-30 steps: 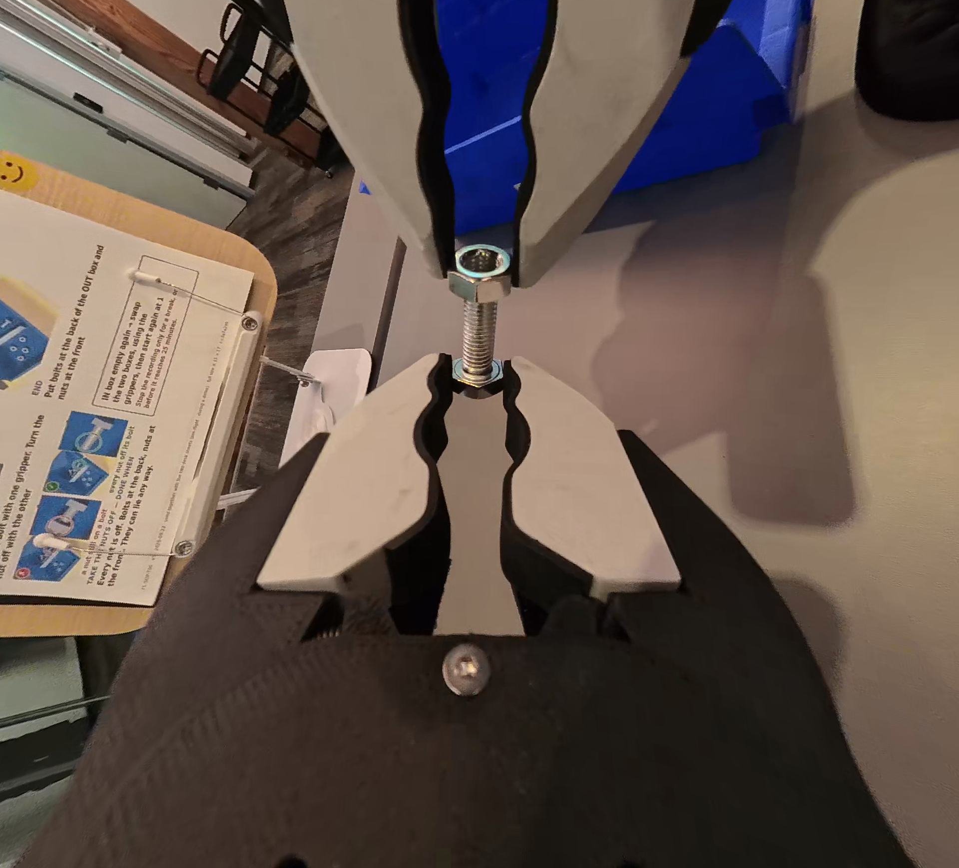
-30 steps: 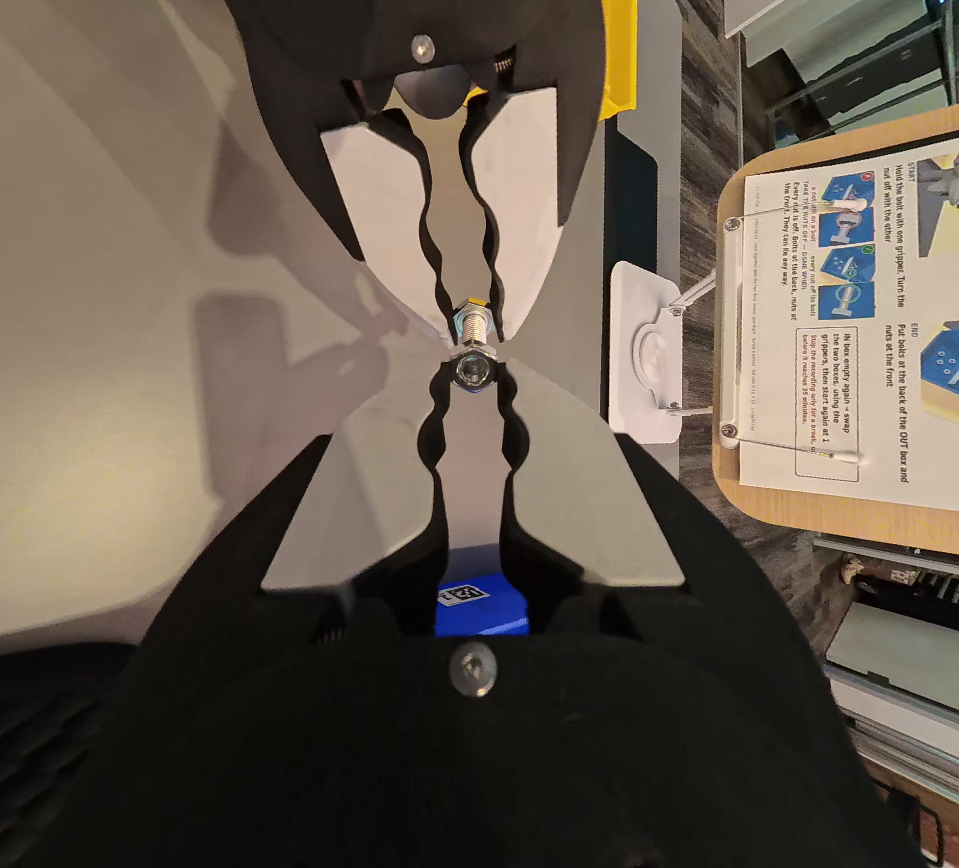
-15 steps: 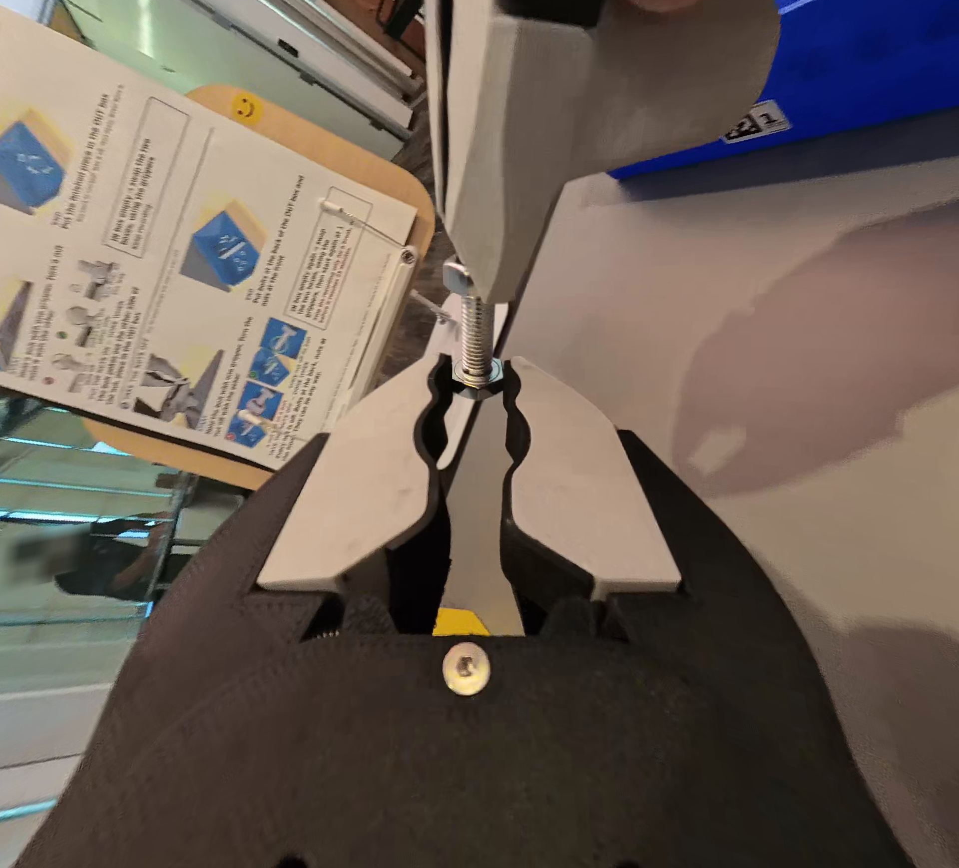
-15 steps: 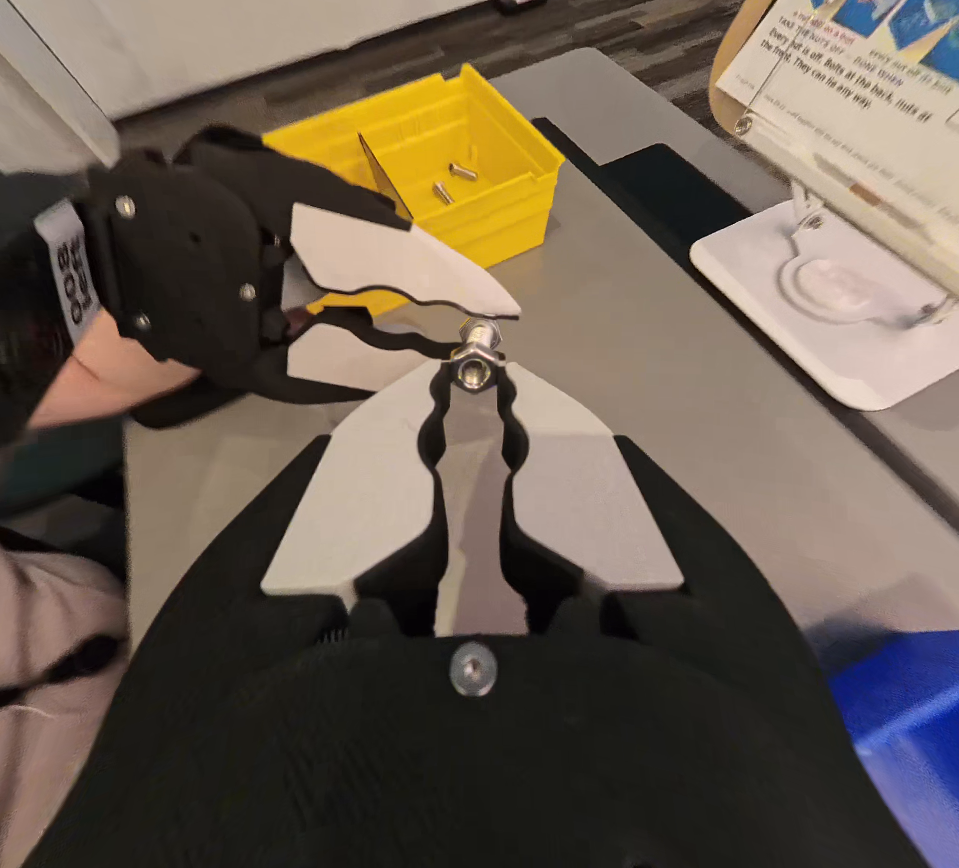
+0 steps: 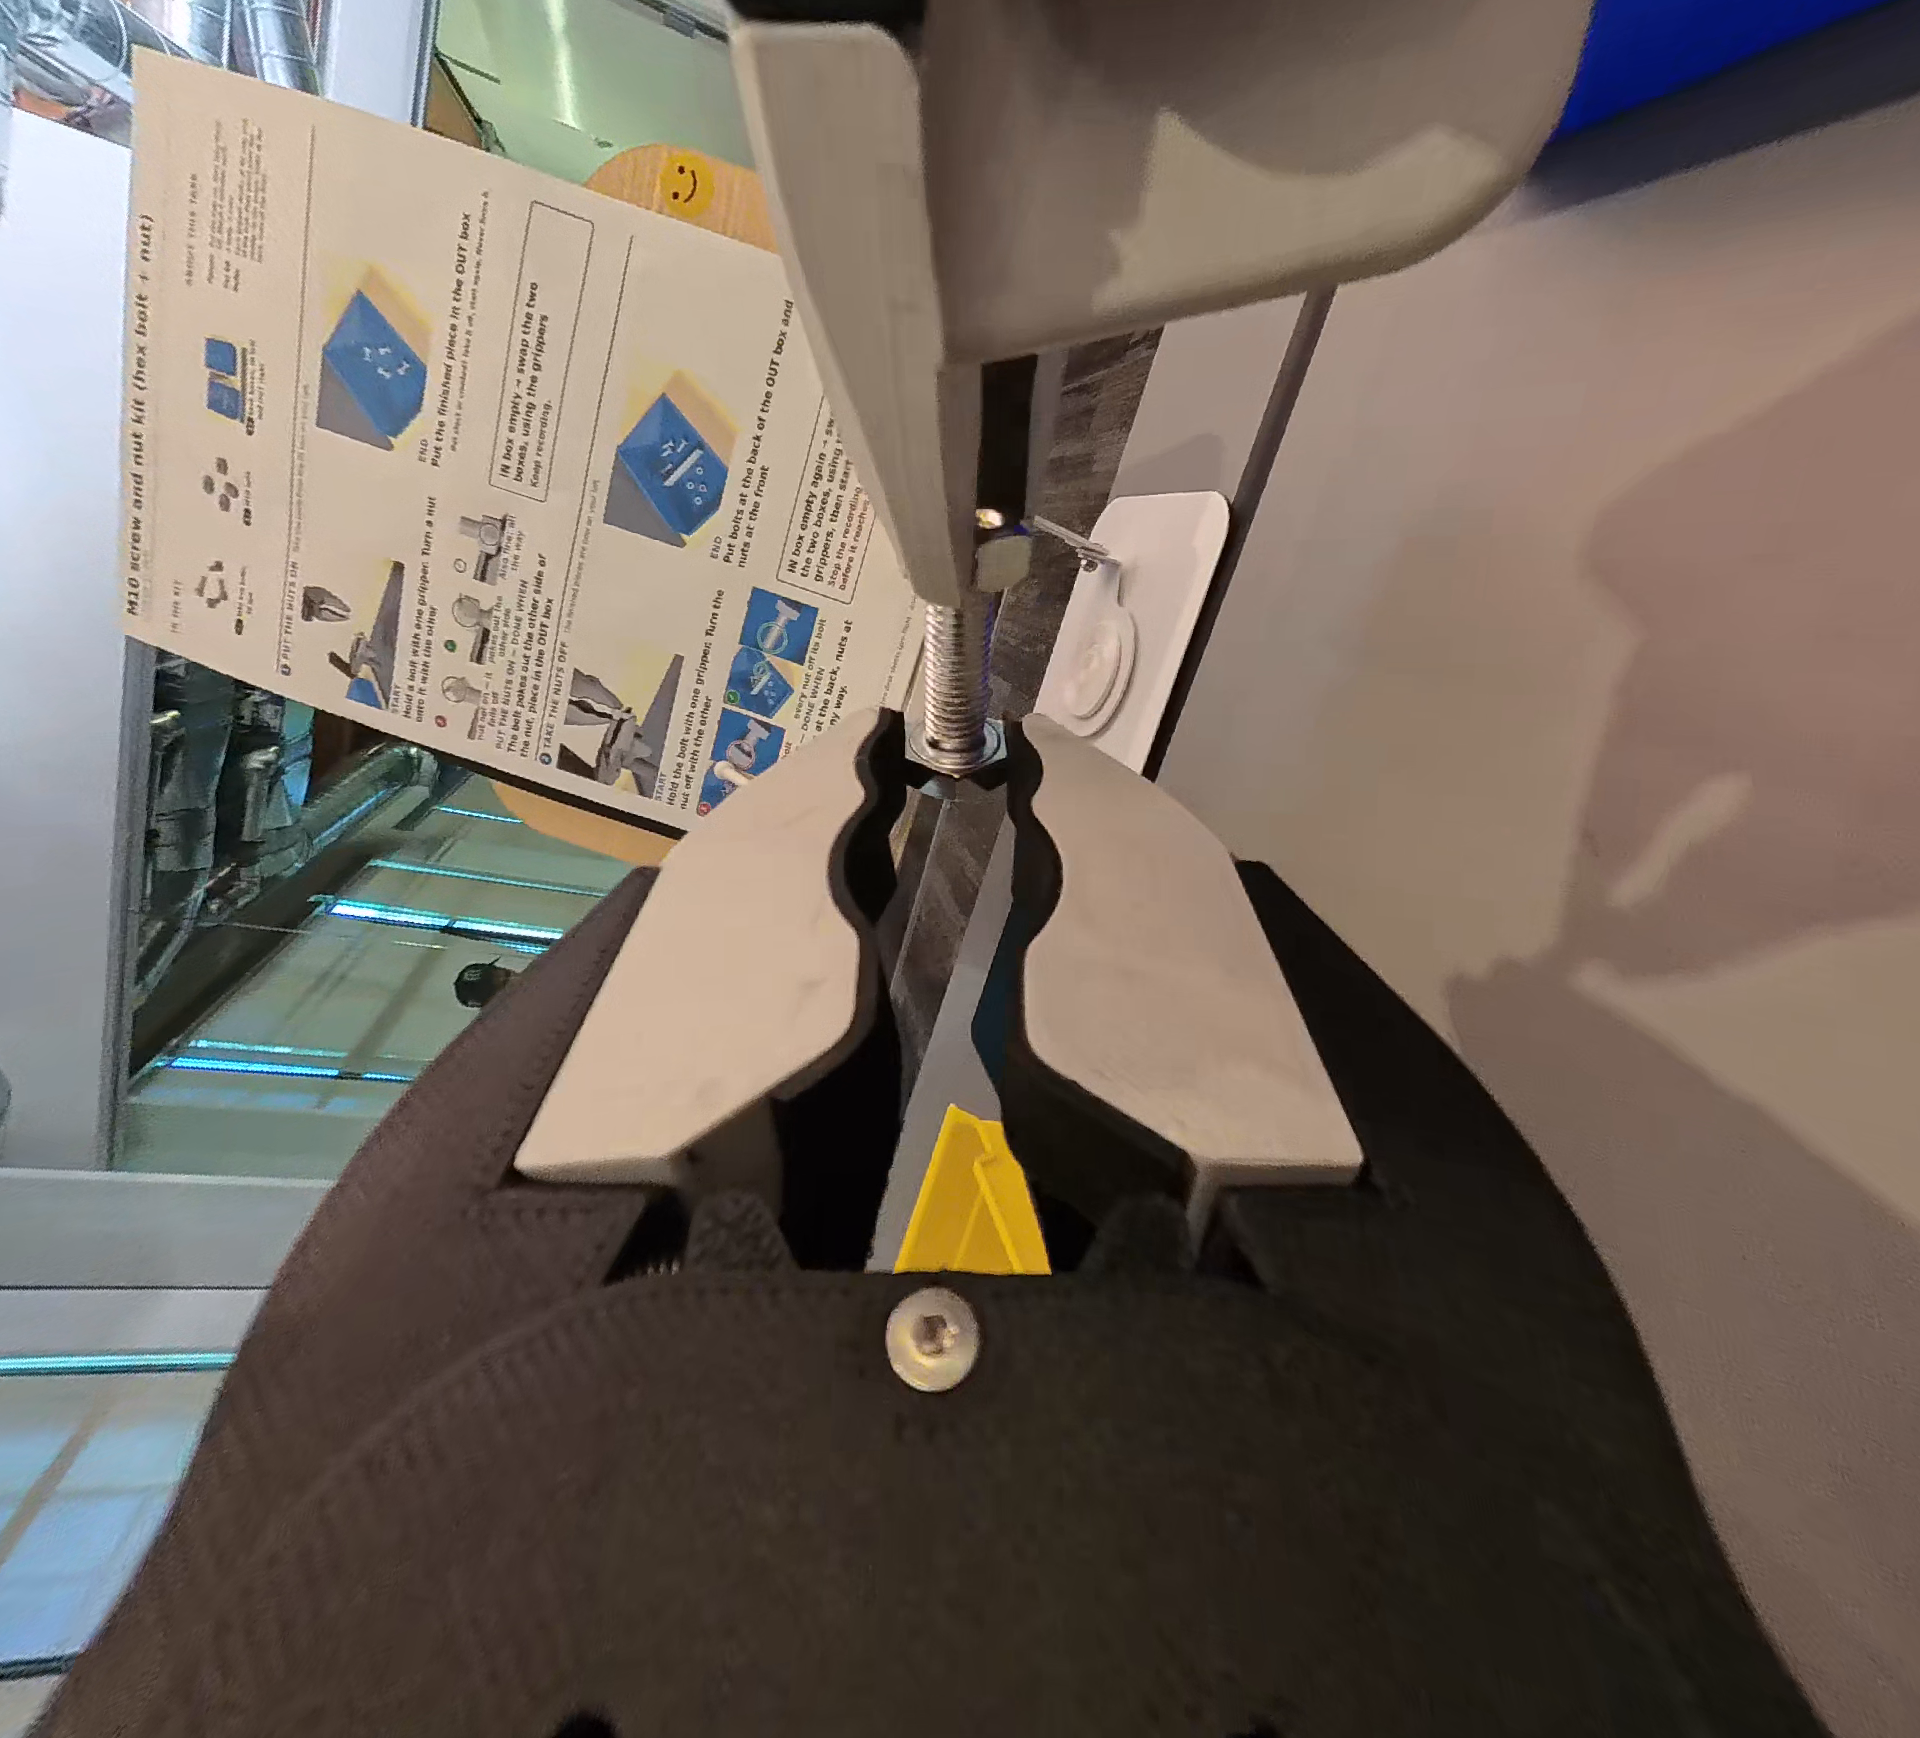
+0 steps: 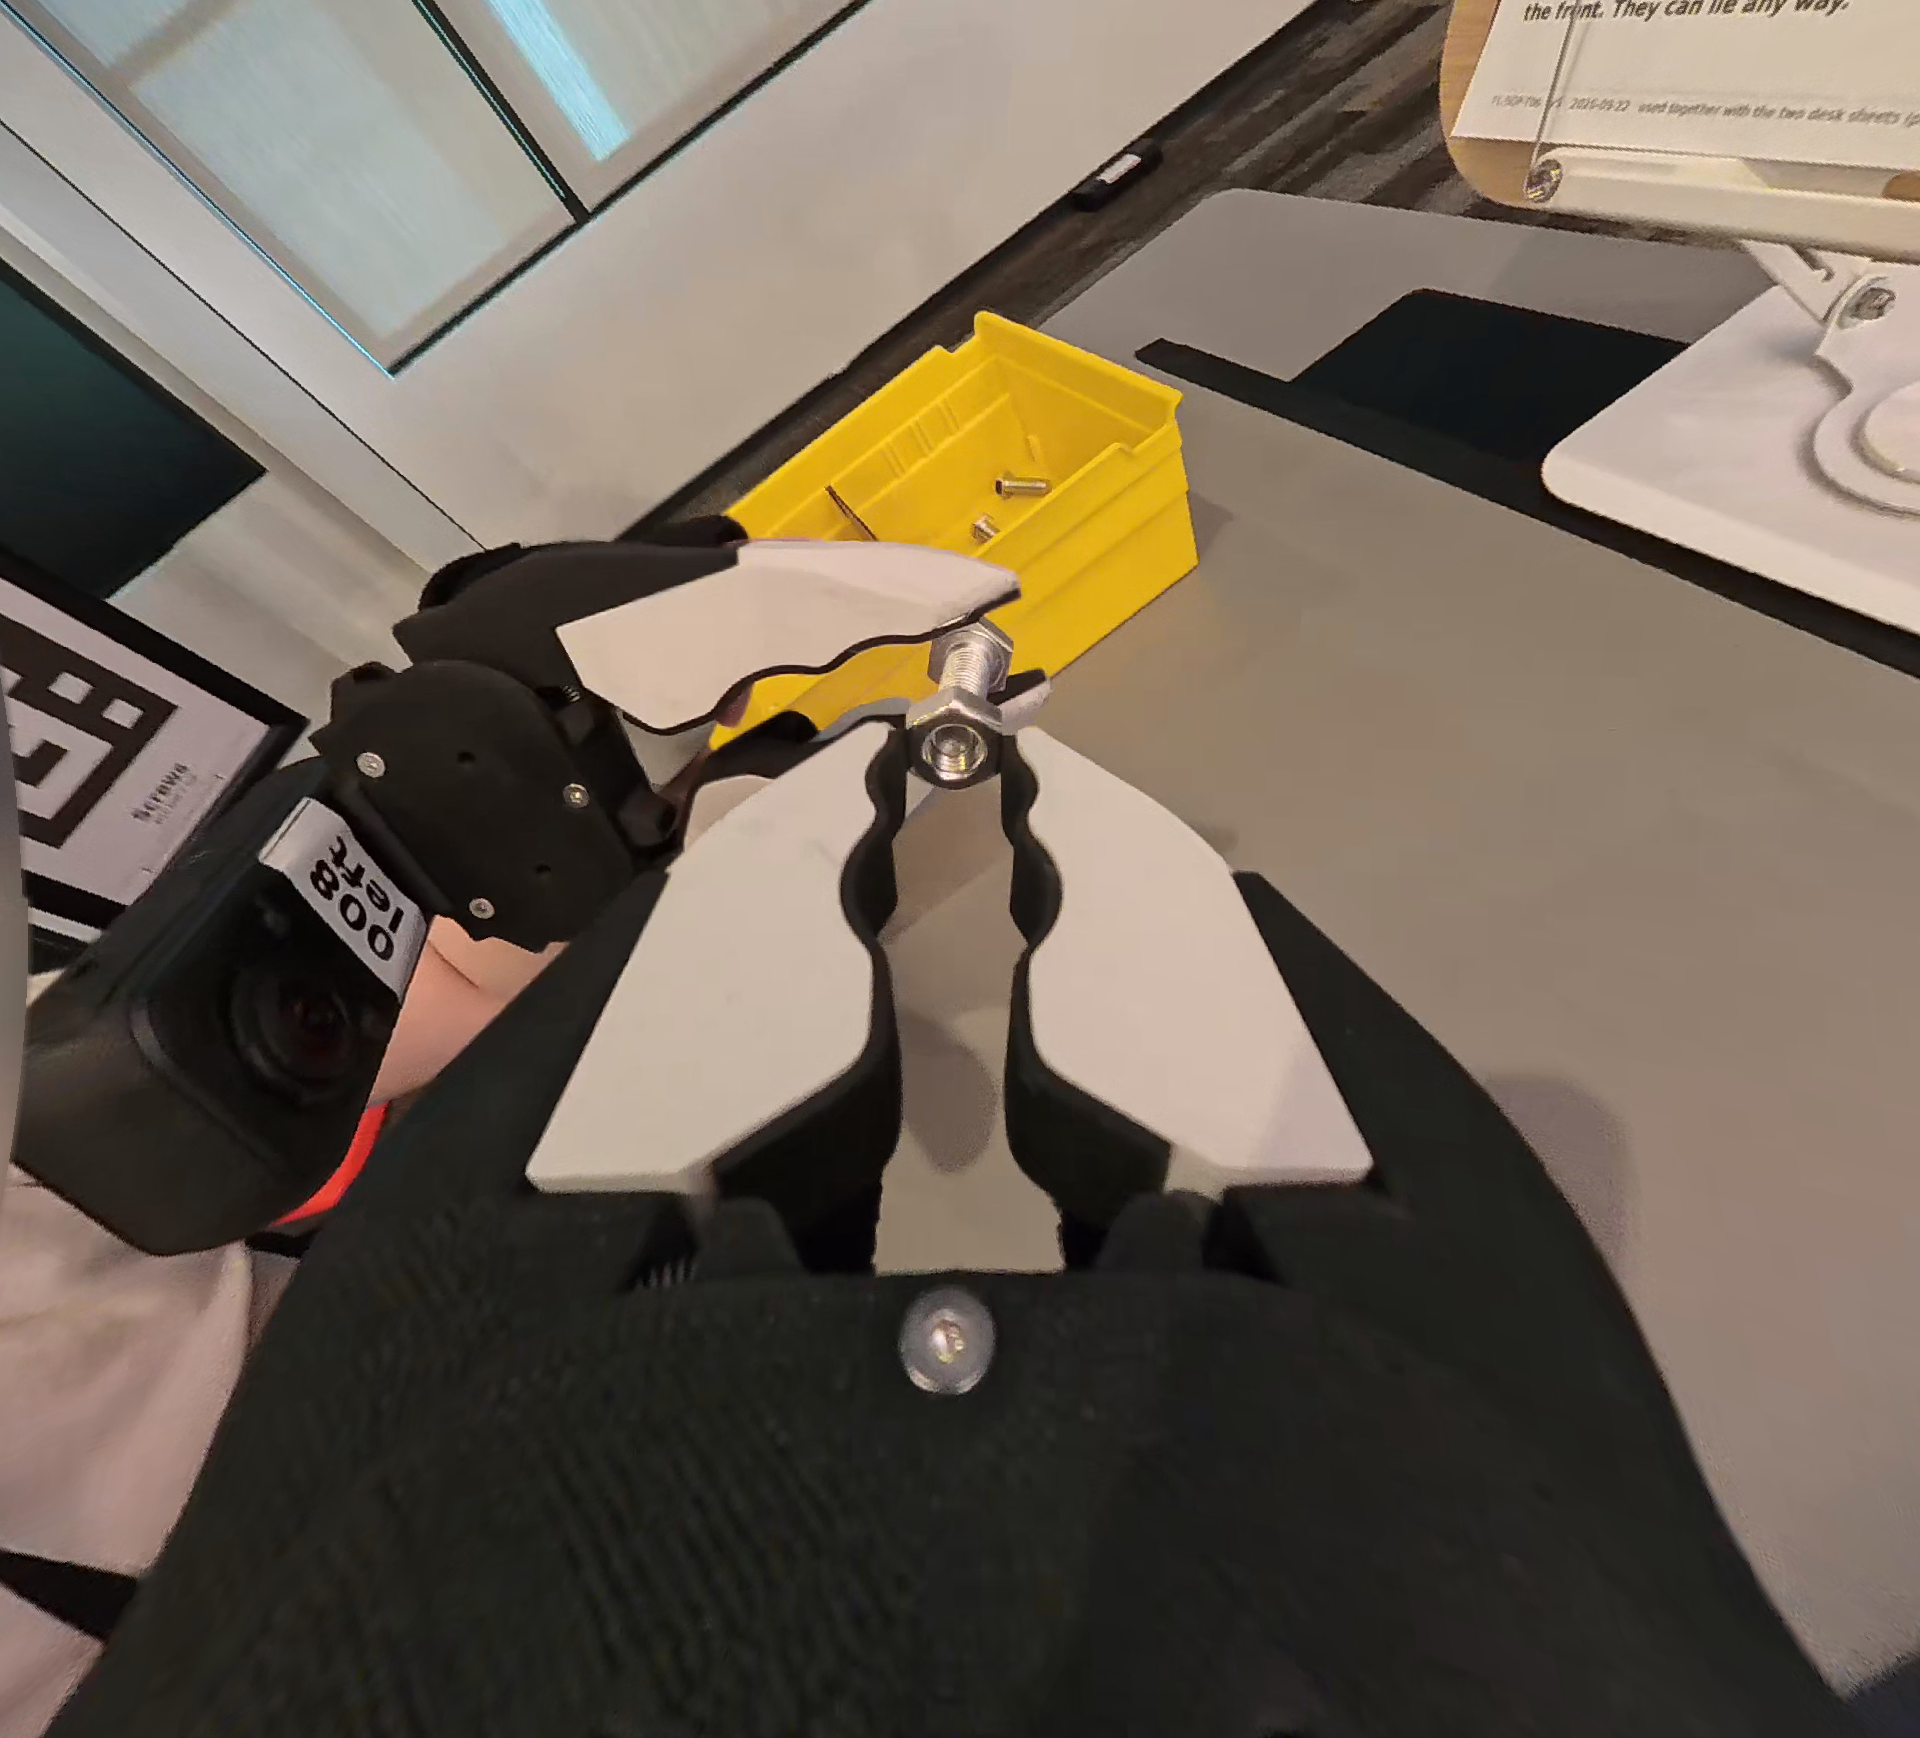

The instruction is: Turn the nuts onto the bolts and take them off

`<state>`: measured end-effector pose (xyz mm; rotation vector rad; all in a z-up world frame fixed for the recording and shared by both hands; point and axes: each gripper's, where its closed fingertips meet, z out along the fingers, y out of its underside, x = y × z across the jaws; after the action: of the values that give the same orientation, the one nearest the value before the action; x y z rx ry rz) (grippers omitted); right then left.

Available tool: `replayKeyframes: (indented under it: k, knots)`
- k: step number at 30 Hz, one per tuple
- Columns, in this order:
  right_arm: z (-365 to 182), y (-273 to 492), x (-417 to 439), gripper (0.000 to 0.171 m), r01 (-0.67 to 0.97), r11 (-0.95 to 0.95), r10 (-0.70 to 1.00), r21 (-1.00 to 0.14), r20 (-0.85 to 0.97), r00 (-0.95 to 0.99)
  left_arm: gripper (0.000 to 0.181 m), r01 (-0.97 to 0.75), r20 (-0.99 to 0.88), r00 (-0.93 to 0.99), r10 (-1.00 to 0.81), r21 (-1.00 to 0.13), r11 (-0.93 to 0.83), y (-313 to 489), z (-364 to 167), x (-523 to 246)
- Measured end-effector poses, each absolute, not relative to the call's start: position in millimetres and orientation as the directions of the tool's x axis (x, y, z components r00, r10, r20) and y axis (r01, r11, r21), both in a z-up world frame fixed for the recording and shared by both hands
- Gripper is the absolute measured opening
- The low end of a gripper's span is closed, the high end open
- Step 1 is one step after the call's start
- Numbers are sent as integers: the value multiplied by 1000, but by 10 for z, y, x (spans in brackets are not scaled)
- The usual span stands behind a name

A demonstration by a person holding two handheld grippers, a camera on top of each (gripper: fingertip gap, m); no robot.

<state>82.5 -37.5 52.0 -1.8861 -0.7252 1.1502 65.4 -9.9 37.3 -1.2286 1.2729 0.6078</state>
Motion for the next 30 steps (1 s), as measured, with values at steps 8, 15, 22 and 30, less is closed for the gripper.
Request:
replayKeyframes:
  k: [8,15,22,30]
  knots:
    - [568,-392,833,18,74,-493,799,-867,-417,432,19,-826,-856,351,-380,-474,304,-122,358,703]
    - [532,-410,831,19,137,-455,814,-880,-348,465,19,-767,-785,401,-472,-569,295,-161,342,754]
    - [472,-384,831,19,180,-436,815,-882,-303,493,19,-766,-779,399,-483,-573,292,-153,317,755]
    - [432,-380,861,19,241,-402,831,-883,-242,501,18,-763,-774,381,-506,-572,300,-159,272,778]
